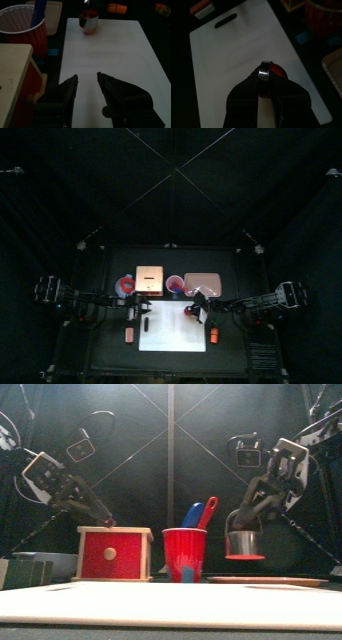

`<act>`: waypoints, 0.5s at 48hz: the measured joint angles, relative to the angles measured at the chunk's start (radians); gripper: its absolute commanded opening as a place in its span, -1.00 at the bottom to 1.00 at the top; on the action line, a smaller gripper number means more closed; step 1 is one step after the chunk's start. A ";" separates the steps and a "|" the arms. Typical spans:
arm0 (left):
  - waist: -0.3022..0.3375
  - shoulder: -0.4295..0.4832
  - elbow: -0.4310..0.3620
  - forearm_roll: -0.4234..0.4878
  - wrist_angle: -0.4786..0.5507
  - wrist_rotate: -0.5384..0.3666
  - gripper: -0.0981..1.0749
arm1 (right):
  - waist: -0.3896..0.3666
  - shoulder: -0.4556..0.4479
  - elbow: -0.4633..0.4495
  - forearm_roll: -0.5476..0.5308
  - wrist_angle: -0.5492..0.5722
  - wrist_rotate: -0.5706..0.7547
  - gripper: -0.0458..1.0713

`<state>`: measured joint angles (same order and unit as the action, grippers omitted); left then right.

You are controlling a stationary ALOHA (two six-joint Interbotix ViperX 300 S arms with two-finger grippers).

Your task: Put cookie cutter onto plate

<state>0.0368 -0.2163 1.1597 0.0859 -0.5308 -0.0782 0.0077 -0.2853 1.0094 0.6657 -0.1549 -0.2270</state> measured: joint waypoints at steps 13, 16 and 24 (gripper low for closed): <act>0.002 0.002 0.000 -0.002 0.000 0.000 0.49 | -0.132 -0.092 0.026 -0.061 0.069 0.000 0.05; 0.000 0.002 0.000 -0.002 0.000 0.000 0.49 | -0.169 -0.097 0.028 -0.077 0.075 0.000 0.05; 0.000 0.000 -0.002 0.000 0.000 0.000 0.49 | -0.293 -0.100 0.028 -0.133 0.081 0.000 0.04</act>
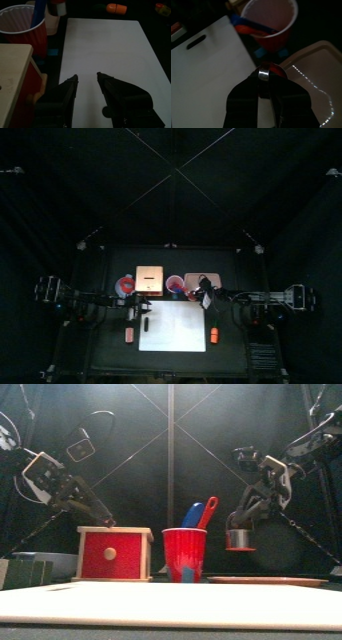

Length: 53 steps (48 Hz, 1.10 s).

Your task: Put cookie cutter onto plate

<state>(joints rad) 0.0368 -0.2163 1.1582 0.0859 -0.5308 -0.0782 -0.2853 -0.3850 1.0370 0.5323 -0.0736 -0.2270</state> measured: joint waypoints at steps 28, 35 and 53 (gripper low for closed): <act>0.000 0.006 0.002 -0.002 0.000 0.000 0.49 | -0.235 0.153 0.017 -0.026 -0.018 0.002 0.11; 0.000 0.006 0.002 -0.002 0.000 0.000 0.49 | -0.236 0.167 0.015 -0.017 -0.023 0.002 0.31; 0.000 0.002 0.002 -0.002 -0.041 0.002 0.49 | -0.229 0.072 0.018 -0.003 0.009 0.002 0.77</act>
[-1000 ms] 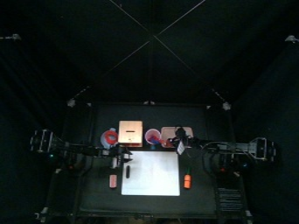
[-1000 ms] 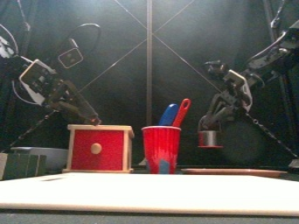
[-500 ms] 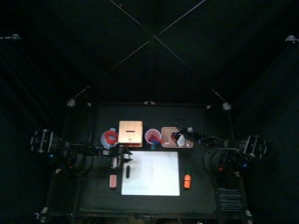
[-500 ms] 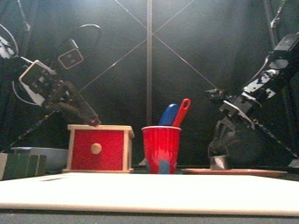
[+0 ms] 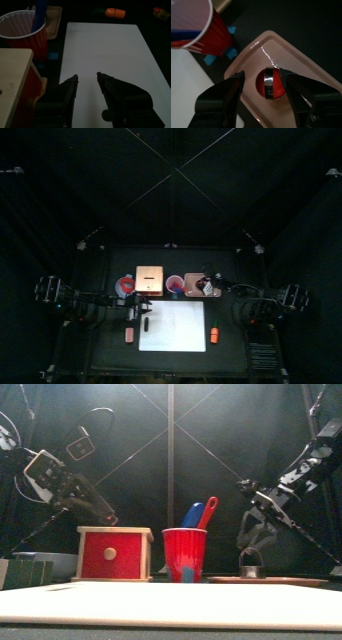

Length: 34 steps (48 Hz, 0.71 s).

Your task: Put cookie cutter onto plate

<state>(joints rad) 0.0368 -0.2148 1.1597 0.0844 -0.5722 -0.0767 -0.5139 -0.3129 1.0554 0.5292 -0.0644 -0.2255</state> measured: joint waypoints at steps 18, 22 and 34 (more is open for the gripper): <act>0.003 -0.014 0.000 0.002 -0.018 0.000 0.49 | 0.069 -0.212 0.066 0.029 0.011 0.002 0.84; 0.003 -0.014 0.002 0.000 -0.018 0.000 0.49 | 0.094 -0.239 0.077 0.058 0.034 0.002 0.84; 0.003 -0.012 0.002 0.000 -0.018 0.000 0.49 | 0.189 -0.327 0.104 0.167 0.098 0.003 0.84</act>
<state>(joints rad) 0.0399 -0.2270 1.1612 0.0844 -0.5906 -0.0767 -0.3252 -0.6397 1.1597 0.6964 0.0337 -0.2224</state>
